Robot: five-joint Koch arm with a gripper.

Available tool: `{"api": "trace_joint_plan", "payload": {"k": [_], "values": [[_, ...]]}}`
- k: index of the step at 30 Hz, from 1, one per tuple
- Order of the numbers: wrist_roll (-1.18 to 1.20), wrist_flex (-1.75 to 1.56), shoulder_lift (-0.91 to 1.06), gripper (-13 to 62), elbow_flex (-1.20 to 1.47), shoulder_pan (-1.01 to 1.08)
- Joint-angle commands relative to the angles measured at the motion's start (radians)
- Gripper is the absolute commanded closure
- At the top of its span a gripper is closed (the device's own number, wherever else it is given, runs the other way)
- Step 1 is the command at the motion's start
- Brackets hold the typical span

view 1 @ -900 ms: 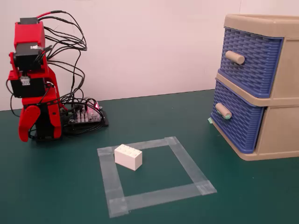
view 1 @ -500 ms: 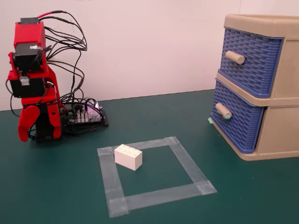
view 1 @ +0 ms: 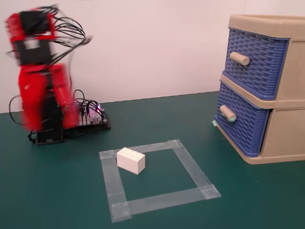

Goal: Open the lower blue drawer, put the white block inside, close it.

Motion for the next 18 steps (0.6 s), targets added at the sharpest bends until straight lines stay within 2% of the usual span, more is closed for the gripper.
{"api": "trace_joint_plan", "payload": {"k": [1, 5, 7, 11, 13, 16, 18], "values": [[0.380, -0.224, -0.031, 15.6, -0.035, -0.258], [0.726, -0.477, -0.074, 15.7, 0.008, -0.488], [0.795, -0.591, -0.087, 15.9, 0.086, -0.606], [0.815, -1.224, -0.130, 16.1, 0.390, -0.670], [0.802, -1.629, -0.253, 16.0, 0.508, -0.672], [0.761, -2.046, -0.479, 15.9, 0.526, -0.681], [0.747, -2.198, -0.595, 15.9, 0.499, -0.686]]}}
